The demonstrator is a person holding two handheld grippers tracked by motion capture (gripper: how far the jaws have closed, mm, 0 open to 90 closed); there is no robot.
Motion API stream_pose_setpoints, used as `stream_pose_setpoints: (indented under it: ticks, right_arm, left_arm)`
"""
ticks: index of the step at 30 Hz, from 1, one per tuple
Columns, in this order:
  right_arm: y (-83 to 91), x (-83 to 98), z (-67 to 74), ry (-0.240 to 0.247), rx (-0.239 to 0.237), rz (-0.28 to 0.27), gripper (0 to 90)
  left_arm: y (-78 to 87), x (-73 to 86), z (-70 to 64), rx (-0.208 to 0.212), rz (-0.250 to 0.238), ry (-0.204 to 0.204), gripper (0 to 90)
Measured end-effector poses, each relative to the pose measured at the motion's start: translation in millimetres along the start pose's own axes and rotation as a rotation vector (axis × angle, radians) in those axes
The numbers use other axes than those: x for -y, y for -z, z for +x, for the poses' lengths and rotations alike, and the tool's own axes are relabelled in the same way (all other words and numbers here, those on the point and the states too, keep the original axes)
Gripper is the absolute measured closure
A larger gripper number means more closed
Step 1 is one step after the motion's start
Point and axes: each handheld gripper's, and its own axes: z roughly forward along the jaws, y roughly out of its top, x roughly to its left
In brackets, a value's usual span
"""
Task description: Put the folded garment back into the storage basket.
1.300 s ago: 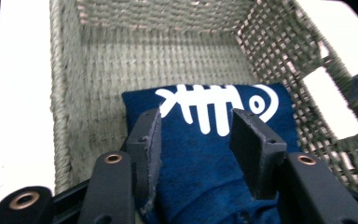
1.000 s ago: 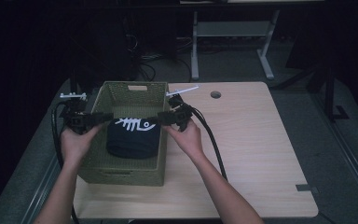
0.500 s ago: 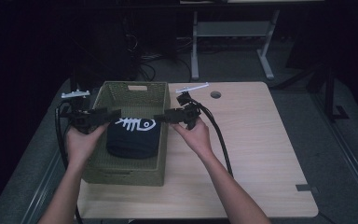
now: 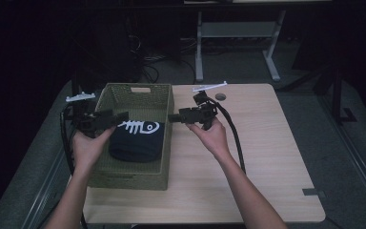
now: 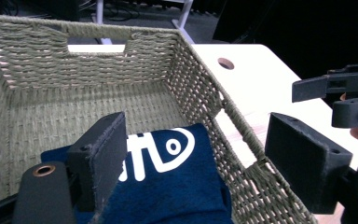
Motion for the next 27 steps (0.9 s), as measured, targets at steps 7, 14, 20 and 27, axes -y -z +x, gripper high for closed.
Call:
stream_pose_setpoints:
  ticks: [7, 14, 20, 27]
  right_arm:
    - [16.1, 1.6, -8.3, -0.007, 0.018, -0.012, 28.5]
    - [31.1, 5.5, -12.3, -0.010, 0.025, -0.020, 28.2]
    - [43.4, 9.3, -18.3, -0.010, 0.040, -0.031, 28.1]
    - [55.8, 13.1, -25.6, -0.017, 0.071, -0.035, 28.0]
  left_arm:
    - [-0.6, 0.6, -9.6, 0.016, -0.018, -0.015, 18.4]
    - [-4.7, 0.6, -20.5, 0.035, -0.020, -0.033, 18.2]
    - [-7.7, -0.9, -29.6, 0.046, -0.025, -0.047, 17.9]
    - [-11.4, -1.2, -38.2, 0.065, -0.023, -0.060, 18.1]
